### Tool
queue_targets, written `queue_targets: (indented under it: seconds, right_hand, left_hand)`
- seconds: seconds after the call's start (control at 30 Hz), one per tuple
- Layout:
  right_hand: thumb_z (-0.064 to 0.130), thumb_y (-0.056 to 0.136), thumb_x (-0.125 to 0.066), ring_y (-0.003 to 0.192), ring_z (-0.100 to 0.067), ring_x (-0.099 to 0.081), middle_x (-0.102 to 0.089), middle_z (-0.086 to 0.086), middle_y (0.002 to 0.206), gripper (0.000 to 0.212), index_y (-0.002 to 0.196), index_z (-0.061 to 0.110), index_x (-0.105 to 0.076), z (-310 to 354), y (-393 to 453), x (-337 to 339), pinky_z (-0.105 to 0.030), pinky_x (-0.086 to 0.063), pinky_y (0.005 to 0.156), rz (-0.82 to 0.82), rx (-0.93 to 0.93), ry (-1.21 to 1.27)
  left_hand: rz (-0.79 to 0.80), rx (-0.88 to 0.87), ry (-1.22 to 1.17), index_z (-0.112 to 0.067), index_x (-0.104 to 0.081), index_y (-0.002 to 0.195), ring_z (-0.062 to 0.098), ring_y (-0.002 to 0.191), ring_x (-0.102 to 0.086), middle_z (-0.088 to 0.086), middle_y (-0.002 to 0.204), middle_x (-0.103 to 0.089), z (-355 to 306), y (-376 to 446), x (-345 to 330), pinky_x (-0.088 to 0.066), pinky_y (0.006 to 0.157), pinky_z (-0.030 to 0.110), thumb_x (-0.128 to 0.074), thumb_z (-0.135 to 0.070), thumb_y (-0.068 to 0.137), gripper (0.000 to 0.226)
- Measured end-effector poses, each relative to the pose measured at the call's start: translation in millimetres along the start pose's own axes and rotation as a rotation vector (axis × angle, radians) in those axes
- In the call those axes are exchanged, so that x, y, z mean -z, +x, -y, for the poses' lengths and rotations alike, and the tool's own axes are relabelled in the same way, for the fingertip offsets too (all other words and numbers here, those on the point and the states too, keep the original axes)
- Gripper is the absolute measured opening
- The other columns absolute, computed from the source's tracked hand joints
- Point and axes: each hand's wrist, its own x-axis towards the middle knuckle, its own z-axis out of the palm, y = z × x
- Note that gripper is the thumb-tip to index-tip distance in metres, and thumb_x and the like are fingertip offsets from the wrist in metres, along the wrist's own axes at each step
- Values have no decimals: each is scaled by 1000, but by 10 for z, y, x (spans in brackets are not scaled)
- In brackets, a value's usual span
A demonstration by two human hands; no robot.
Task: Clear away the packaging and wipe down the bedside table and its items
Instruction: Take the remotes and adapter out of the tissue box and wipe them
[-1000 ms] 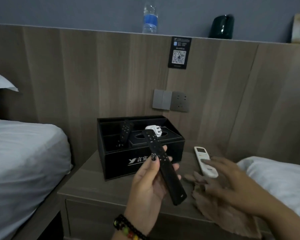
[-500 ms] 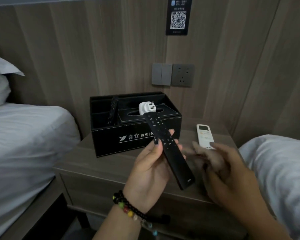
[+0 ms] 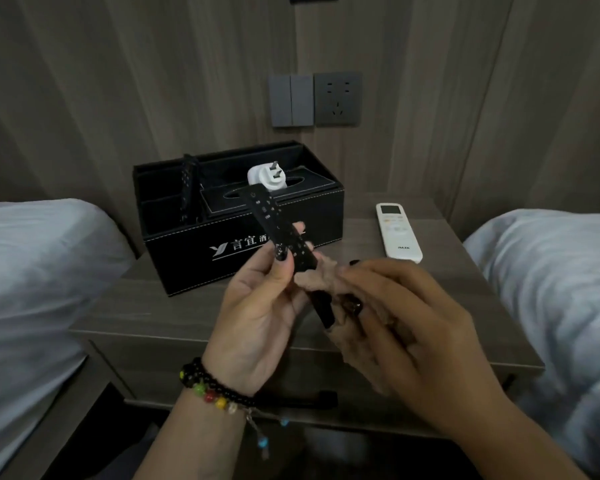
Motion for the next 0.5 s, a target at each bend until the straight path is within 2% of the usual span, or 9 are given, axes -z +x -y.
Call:
queue_targets:
  seconds: [0.07,0.2,0.33,0.5]
  right_hand:
    - [12,91,-55,106,-7,-60,-58,1,120,35,124,18,-63,-1,10,-15,-27,-53,78,-18,1,25]
    - [15,93,-55,107,-11,-62,-60,-3,121,30,120,16,-67,98,-6,-44,-26,-53,81,36,86,38]
    - [9,90,-57,107,-8,-61,-60,-3,118,32,121,14,-65,6,20,-41,-25,-52,84,-19,48,27]
    - [15,94,-58,106,-14,-62,-61,-5,120,26,118,17,-69,200,-41,-45,-26,-51,80,78,158,28]
  left_hand:
    - [13,6,12,-8,-59,126,22,100,-66,16,112,-65,-1,15,36,-55,89,33,-68,-28,77,54]
    - [40,6,11,-14,-70,115,18,92,-68,12,104,-70,-63,30,124,-57,81,28,-79,-38,69,53]
    - [47,15,-24,-10,-69,115,23,96,-67,14,103,-70,-77,38,164,-56,86,32,-83,-38,66,58]
    - [3,32,-45,-13,-72,111,15,87,-70,7,100,-72,-115,-6,217,-58,75,28,-71,-37,77,42]
